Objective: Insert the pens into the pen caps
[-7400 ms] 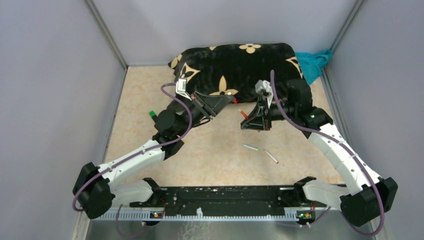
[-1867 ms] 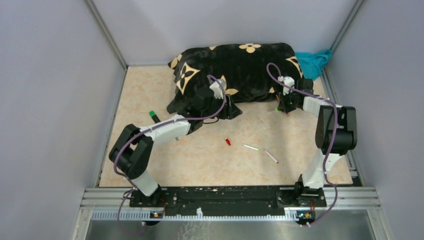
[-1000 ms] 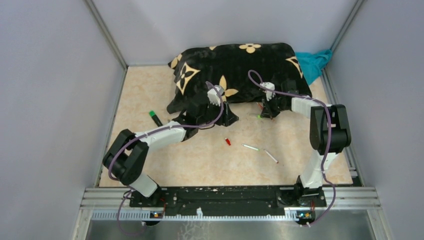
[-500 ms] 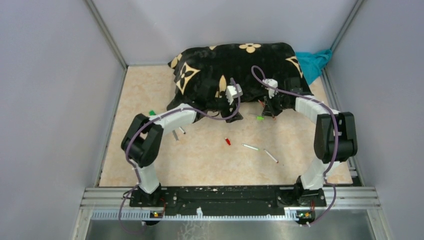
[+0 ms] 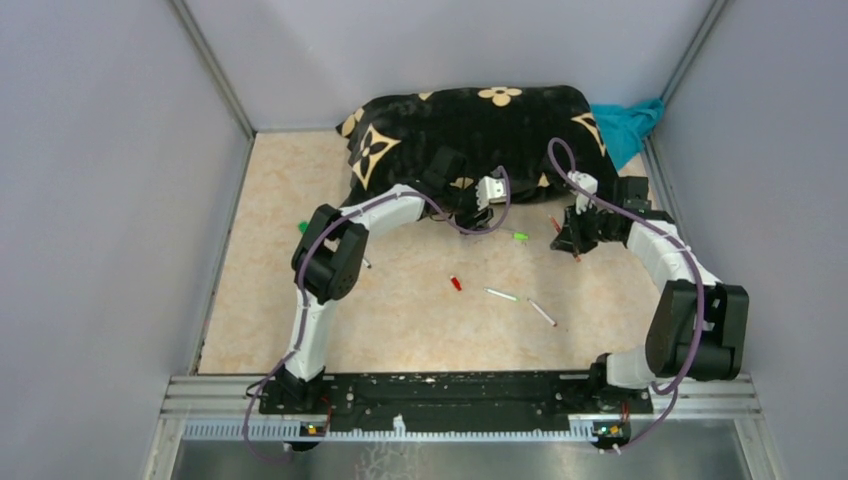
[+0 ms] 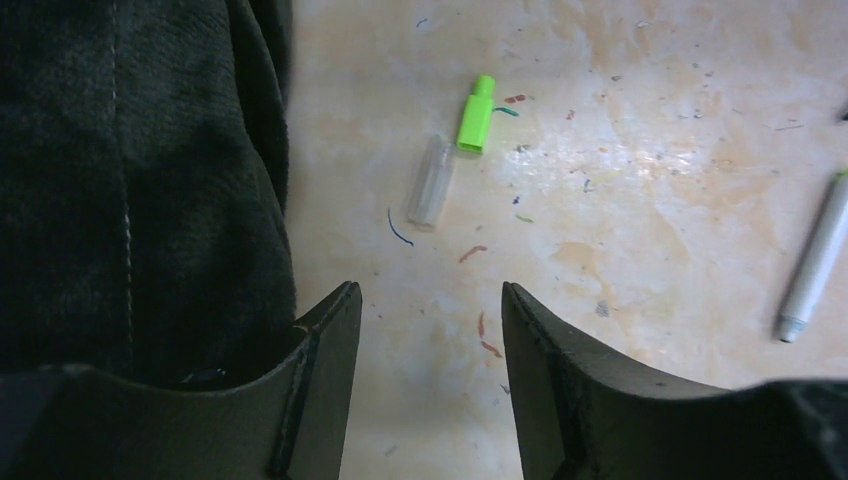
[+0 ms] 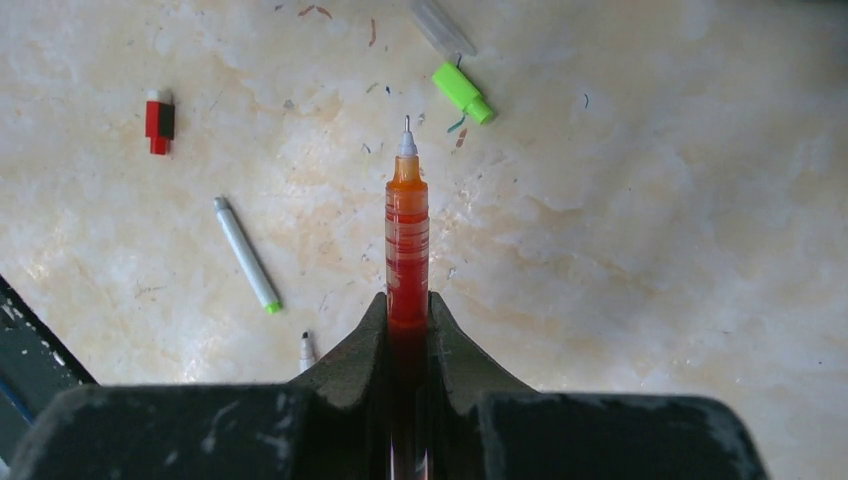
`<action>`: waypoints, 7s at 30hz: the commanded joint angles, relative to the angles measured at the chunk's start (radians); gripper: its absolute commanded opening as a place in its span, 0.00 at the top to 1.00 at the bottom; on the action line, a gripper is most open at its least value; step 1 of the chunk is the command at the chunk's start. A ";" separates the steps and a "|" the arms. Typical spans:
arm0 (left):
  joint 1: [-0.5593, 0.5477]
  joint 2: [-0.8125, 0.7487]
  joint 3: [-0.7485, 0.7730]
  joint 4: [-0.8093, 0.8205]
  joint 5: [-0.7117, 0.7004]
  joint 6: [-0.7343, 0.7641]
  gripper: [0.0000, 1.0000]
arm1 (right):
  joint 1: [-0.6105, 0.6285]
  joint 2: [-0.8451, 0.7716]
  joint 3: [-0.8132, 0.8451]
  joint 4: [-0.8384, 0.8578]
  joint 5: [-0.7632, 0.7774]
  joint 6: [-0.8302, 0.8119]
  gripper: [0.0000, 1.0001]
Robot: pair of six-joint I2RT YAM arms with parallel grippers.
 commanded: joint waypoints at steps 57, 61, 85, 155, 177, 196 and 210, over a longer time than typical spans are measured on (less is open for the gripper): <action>-0.126 -0.160 -0.252 -0.160 -0.333 0.052 0.85 | -0.083 -0.115 -0.065 0.025 -0.195 0.013 1.00; -0.126 -0.175 -0.273 -0.235 -0.421 0.036 0.81 | -0.083 -0.115 -0.065 0.026 -0.200 0.015 1.00; -0.085 -0.500 -0.354 -0.093 -0.563 -1.149 0.55 | -0.047 -0.111 -0.043 0.037 -0.257 0.044 1.00; -0.010 -0.058 -0.172 -0.665 -0.962 -1.765 0.90 | -0.014 -0.140 -0.067 0.058 -0.292 0.051 1.00; 0.055 -0.168 -0.481 -0.452 -0.747 -1.857 0.73 | -0.015 -0.153 -0.066 0.051 -0.301 0.051 1.00; 0.053 -0.473 -0.762 -0.019 -0.687 -1.611 0.96 | 0.181 -0.155 0.084 -0.243 -0.337 -0.197 1.00; 0.056 -0.554 -0.836 0.080 -0.600 -1.615 1.00 | 0.388 -0.119 0.031 -0.065 -0.345 0.011 1.00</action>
